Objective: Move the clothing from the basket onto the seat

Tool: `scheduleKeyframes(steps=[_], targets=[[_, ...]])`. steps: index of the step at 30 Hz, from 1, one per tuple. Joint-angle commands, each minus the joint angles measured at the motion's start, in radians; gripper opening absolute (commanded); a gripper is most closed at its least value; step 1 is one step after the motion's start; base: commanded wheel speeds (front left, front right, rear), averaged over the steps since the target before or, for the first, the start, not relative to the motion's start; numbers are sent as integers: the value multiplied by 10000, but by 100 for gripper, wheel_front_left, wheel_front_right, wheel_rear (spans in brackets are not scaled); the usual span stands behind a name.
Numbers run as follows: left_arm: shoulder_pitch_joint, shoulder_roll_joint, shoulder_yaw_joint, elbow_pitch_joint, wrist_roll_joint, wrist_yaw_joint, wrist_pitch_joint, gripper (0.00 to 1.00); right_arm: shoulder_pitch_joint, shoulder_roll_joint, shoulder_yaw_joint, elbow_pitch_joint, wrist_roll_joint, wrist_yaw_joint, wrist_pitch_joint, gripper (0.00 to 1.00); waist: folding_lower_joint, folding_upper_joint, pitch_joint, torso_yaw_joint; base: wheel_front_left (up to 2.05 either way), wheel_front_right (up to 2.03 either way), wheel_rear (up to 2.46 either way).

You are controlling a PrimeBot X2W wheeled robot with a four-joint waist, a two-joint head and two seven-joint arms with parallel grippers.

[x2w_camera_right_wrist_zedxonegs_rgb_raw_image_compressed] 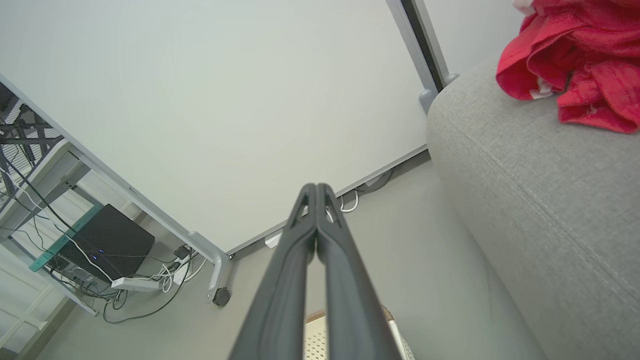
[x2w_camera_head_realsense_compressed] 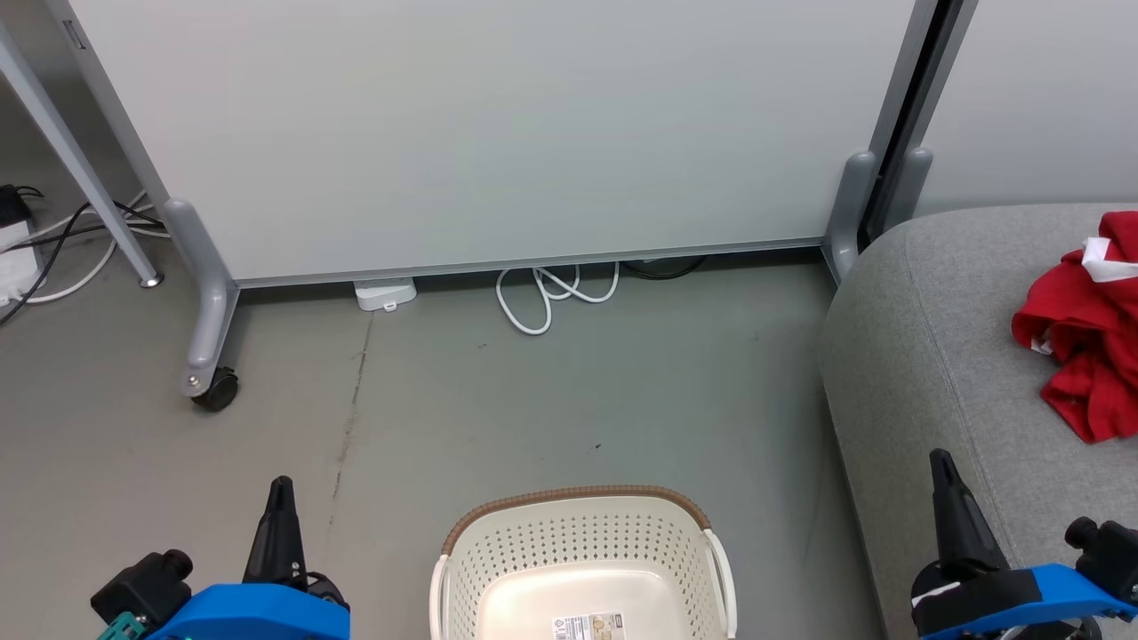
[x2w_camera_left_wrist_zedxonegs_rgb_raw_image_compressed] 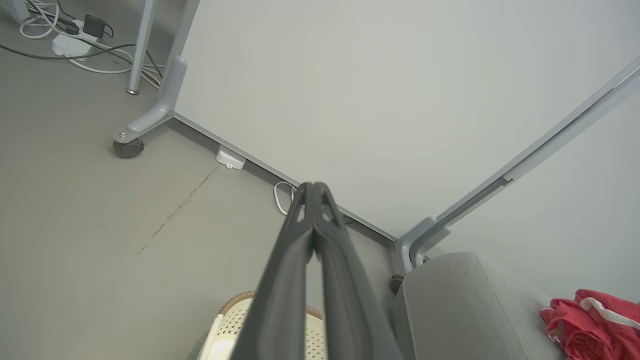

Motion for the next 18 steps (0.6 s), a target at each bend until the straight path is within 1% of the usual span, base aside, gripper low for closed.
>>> scheduleKeyframes(steps=[1,18], targets=[[-360,13,88,-190,-389,-64,91,0,-306,-31,-39,-104,426,1,81,0,0,0,1,-9,0,0,0],[-541,15,346,-316,-2675,-106,675,0,-506,-35,-137,-39,2826,2,661,0,0,0,8,-110,0,0,0]])
